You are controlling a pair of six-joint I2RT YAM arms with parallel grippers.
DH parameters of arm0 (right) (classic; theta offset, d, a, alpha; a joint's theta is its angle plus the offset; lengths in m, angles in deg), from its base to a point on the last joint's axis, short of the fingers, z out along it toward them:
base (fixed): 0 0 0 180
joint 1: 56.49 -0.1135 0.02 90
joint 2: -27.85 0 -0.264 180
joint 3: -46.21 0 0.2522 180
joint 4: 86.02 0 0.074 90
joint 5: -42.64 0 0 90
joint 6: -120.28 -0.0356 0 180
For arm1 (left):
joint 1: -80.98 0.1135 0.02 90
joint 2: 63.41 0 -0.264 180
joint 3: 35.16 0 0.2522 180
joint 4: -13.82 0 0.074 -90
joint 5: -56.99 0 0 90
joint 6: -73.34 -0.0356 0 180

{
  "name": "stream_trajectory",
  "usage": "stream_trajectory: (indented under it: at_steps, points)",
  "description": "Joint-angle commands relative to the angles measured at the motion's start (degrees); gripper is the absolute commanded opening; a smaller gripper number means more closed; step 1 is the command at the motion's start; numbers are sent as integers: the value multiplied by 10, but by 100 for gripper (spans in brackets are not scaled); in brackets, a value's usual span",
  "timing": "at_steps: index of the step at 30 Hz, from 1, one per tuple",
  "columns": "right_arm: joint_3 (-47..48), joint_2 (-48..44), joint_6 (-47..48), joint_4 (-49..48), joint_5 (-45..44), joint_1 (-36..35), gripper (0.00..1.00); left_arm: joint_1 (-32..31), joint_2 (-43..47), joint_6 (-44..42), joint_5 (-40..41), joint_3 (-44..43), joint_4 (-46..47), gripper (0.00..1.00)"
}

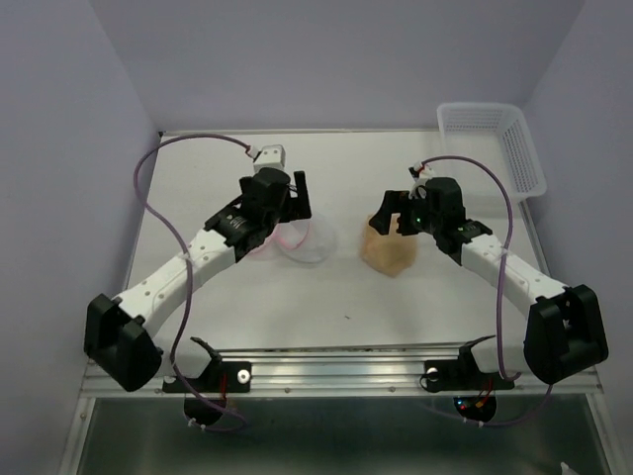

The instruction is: Place the bra in the laundry bag and zip it closed

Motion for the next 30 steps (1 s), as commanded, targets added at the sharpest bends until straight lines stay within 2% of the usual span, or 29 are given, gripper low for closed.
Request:
stream_trajectory:
  at_steps: [1, 3, 6, 9, 14, 18, 23, 26, 30]
  points:
    - [27, -2, 11, -3, 11, 4, 100, 7, 72, -14, 138, 43, -70, 99]
    - [28, 1, 13, -1, 8, 4, 100, 9, 92, 8, 150, 75, -91, 99]
    - [31, 3, 18, 8, 6, 4, 100, 10, 84, 26, 118, 101, -136, 99]
    - [35, 9, 20, 12, 11, 4, 100, 6, 70, 71, 120, 143, -137, 99]
    - [50, 20, 21, 23, 34, 4, 100, 6, 9, 79, 199, 148, -128, 99]
    - [55, 30, 23, 30, 34, 4, 100, 10, -32, -29, 178, 138, -20, 99]
    - [57, 34, 27, 38, 26, 4, 100, 11, -95, -133, 211, 143, 38, 99]
    - [60, 36, 27, 38, 25, 4, 100, 10, -121, -143, 211, 133, 54, 99]
    - [61, 34, 33, 37, 36, 4, 100, 11, -141, -137, 251, 112, 47, 99]
